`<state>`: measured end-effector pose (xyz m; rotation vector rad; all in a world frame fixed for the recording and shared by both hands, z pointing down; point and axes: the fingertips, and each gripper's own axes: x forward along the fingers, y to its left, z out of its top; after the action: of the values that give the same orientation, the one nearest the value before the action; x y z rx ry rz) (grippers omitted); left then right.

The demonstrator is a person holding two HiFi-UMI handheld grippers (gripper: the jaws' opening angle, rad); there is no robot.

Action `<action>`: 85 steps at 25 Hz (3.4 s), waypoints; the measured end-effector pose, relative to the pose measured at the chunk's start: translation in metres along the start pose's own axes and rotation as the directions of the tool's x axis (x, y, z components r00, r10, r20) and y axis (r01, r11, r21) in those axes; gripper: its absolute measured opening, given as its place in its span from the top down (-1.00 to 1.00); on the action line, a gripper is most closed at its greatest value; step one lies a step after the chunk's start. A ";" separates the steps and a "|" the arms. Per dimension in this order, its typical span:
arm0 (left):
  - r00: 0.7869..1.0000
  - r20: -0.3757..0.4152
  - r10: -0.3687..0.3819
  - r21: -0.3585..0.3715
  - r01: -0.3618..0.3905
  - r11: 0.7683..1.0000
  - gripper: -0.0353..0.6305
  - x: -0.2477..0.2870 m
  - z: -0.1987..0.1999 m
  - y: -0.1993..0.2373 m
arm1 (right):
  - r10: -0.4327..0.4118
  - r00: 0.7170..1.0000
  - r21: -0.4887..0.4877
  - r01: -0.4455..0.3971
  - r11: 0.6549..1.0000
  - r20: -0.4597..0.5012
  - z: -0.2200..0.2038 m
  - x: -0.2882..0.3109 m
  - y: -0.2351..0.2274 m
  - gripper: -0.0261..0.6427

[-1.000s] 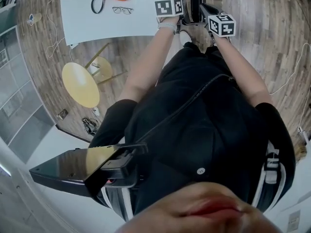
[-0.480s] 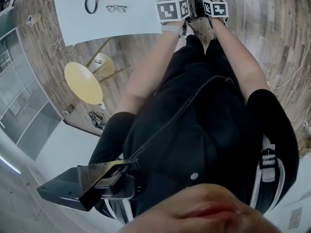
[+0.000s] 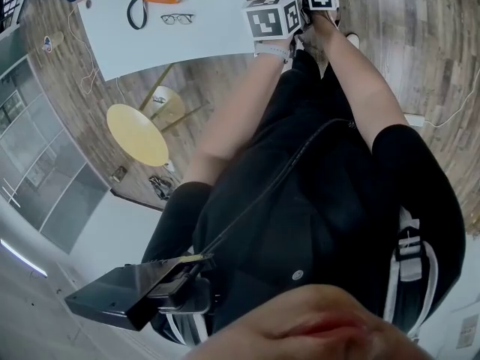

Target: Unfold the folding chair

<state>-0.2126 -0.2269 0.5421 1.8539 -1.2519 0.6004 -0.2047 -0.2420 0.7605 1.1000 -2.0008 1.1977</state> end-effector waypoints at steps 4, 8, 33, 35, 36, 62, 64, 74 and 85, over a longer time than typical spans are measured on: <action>1.000 -0.007 -0.001 0.001 0.001 1.000 0.57 -0.001 -0.001 0.004 | -0.020 1.000 -0.001 0.020 1.000 -0.022 -0.003 0.013 -0.002 0.12; 1.000 -0.007 -0.012 0.016 0.012 1.000 0.56 -0.004 -0.001 0.010 | -0.024 0.999 0.005 0.024 1.000 -0.049 -0.009 0.017 0.005 0.27; 0.995 0.009 -0.102 0.018 0.101 0.995 0.52 -0.002 -0.002 0.011 | -0.044 0.999 -0.011 0.044 0.999 0.015 0.002 -0.013 -0.065 0.33; 0.996 0.019 -0.088 0.019 0.088 0.996 0.52 0.001 0.000 0.005 | -0.021 0.999 -0.007 0.021 1.000 0.026 0.004 -0.018 -0.075 0.33; 0.997 0.023 -0.078 0.014 0.077 0.997 0.53 0.001 0.000 0.002 | -0.014 0.999 -0.001 0.014 1.000 0.028 0.004 -0.022 -0.081 0.33; 0.993 -0.010 -0.116 -0.141 0.113 0.984 0.62 0.049 -0.041 0.009 | 0.469 0.873 0.235 -0.488 0.840 0.135 -0.052 -0.065 -0.309 0.33; 0.993 -0.016 -0.119 -0.137 0.116 0.984 0.62 0.054 -0.044 0.005 | 0.497 0.856 0.246 -0.517 0.820 0.142 -0.057 -0.066 -0.325 0.33; 0.988 -0.050 -0.148 -0.143 0.140 0.980 0.61 0.079 -0.064 0.011 | 0.573 0.803 0.272 -0.596 0.756 0.167 -0.084 -0.054 -0.401 0.33; 0.976 -0.090 -0.196 -0.149 0.182 0.972 0.61 0.109 -0.084 0.008 | 0.570 0.815 0.364 -0.565 0.740 0.105 -0.122 -0.030 -0.478 0.31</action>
<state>-0.1725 -0.2170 0.6735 1.7765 -1.0091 0.4861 0.2273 -0.2490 1.0014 0.6284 -2.2300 1.9727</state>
